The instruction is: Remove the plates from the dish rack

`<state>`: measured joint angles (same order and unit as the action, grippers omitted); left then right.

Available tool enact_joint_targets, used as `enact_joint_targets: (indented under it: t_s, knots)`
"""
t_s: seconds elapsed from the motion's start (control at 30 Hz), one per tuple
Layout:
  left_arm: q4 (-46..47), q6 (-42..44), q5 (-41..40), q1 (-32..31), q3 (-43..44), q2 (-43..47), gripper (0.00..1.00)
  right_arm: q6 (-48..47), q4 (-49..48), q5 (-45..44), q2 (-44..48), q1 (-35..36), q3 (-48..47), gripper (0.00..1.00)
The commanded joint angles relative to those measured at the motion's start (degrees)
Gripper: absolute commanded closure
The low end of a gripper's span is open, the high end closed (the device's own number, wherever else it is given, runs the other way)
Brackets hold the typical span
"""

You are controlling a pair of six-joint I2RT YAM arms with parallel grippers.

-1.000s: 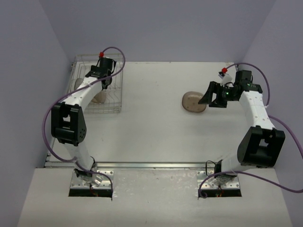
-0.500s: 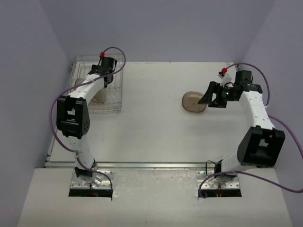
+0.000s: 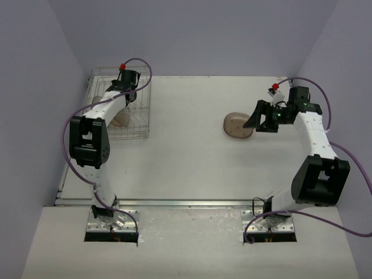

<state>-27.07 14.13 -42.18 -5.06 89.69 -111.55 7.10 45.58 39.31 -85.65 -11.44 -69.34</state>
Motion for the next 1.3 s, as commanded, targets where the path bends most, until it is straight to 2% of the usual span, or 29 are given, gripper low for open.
enact_joint_targets:
  t_s: [0.0, 0.07, 0.53, 0.67, 0.77, 0.83, 0.9, 1.0, 1.07, 1.13, 1.27]
  knots:
    - [3.48, 2.16, -2.20, 0.84, 1.75, 1.46, 0.92, -0.38, 0.20, 0.94, 0.22, 0.10, -2.40, 0.21]
    - [3.03, 2.27, -2.20, 0.87, 2.20, 1.57, 1.00, -0.33, 0.39, 0.97, 0.33, 0.05, -2.64, 0.21]
    - [-5.17, 4.32, -2.16, 0.13, 13.55, 6.57, 1.00, 0.12, 1.17, 2.46, 0.92, 0.10, -4.49, 0.21]
    - [-12.17, 2.41, 2.86, -0.73, 21.71, 9.13, 1.00, 1.23, 0.66, 4.09, 1.27, 0.10, -5.10, 0.21]
    - [-20.90, -4.02, 15.46, -1.01, 26.25, 11.86, 1.00, 3.12, -0.55, 6.65, 1.44, 0.42, -5.28, 0.21]
    - [-23.40, -7.15, 27.15, -1.62, 25.97, 14.06, 1.00, 5.12, -1.94, 7.73, 1.81, 1.24, -5.30, 0.20]
    - [-24.21, -10.20, 34.40, -2.51, 23.98, 16.51, 1.00, 7.77, -4.11, 7.71, 2.02, 3.24, -5.63, 0.18]
    - [-23.25, -13.95, 42.28, -3.45, 20.60, 19.75, 1.00, 11.43, -7.51, 6.77, 2.40, 7.87, -6.49, 0.07]
    - [-20.52, -17.31, 52.24, -3.47, 14.79, 21.75, 1.00, 13.49, -10.15, 4.79, 2.27, 12.73, -7.45, 0.02]
    - [-18.25, -19.35, 57.17, -3.50, 11.11, 23.60, 1.00, 15.55, -12.14, 3.51, 0.93, 17.91, -10.18, 0.01]
    - [-13.84, -24.35, 63.56, -3.84, 5.51, 24.68, 1.00, 19.84, -14.17, -0.64, -2.76, 23.90, -16.39, 0.01]
